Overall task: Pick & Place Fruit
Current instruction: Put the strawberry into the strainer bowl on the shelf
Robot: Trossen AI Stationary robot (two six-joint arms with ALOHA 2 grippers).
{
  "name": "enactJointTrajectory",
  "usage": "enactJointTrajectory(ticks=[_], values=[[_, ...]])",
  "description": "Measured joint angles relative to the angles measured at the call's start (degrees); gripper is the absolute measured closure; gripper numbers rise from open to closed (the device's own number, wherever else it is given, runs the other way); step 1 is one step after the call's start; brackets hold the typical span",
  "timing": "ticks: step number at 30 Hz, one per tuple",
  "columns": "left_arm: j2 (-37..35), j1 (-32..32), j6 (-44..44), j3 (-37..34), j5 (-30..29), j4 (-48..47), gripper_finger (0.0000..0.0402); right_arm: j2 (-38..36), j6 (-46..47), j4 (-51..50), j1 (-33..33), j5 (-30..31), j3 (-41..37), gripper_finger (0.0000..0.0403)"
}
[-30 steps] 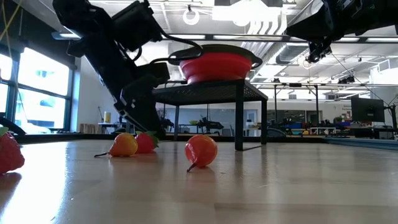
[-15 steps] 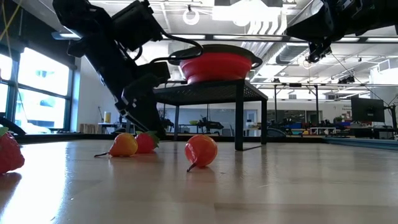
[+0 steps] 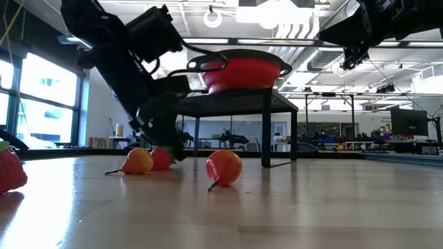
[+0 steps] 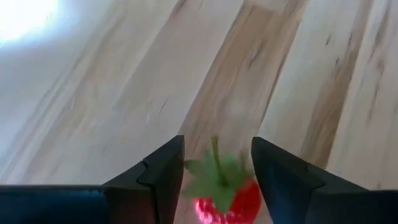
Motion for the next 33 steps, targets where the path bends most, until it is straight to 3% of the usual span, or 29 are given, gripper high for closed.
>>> enactJointTrajectory(ticks=[15,33], values=[[1.3,0.0,-0.4,0.1,0.0,1.8,0.0225,0.0,0.0,-0.3,0.0,0.0,0.0,0.0401],[1.3,0.0,-0.4,0.1,-2.9,1.9,0.0355,0.0,0.0,-0.4,0.0,0.0,0.0,0.0401]])
